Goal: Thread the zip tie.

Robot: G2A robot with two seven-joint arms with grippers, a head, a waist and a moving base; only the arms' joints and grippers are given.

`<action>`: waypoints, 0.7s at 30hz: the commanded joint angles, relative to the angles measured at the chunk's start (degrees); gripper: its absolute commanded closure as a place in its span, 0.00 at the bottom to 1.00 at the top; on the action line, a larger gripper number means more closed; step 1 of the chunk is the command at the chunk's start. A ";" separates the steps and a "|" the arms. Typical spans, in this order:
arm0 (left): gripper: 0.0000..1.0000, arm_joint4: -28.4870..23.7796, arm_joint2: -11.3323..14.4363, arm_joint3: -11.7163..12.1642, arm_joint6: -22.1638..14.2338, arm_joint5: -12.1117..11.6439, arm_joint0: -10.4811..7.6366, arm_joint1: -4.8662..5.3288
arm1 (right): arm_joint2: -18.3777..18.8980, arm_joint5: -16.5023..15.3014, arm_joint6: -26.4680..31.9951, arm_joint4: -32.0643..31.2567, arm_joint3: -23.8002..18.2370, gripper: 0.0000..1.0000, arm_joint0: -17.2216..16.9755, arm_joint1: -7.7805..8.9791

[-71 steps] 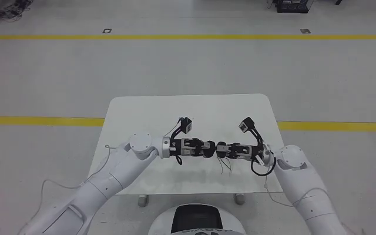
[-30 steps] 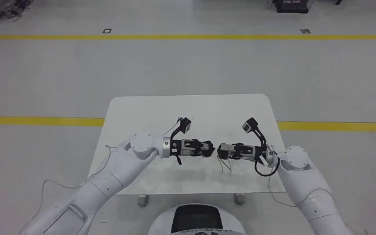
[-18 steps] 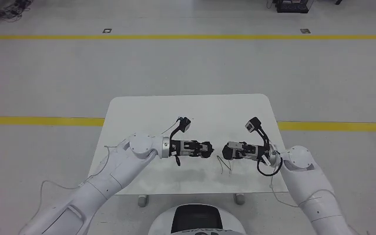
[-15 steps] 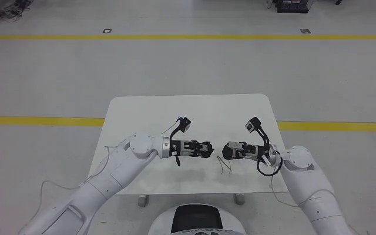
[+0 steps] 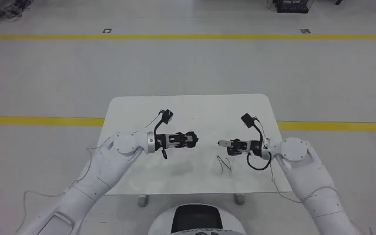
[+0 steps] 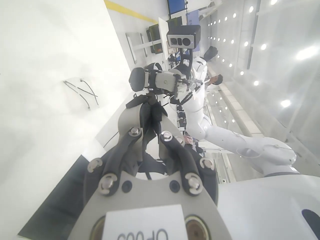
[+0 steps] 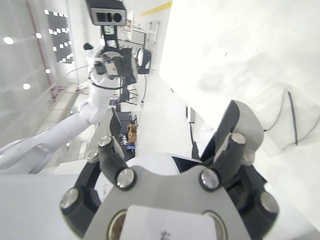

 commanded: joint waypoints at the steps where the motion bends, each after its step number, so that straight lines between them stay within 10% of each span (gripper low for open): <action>1: 1.00 0.41 -0.10 -0.62 0.03 0.43 0.43 0.15 | -1.88 0.58 0.71 -4.81 -0.36 0.00 0.92 0.08; 11: 1.00 0.58 -0.10 -1.12 0.33 1.35 0.74 0.26 | -3.57 0.31 0.56 -9.70 -0.83 0.00 1.46 0.20; 21: 1.00 0.58 -0.10 -1.12 0.33 1.35 0.74 0.26 | -15.33 -1.36 12.34 -25.32 4.44 0.00 12.82 -0.54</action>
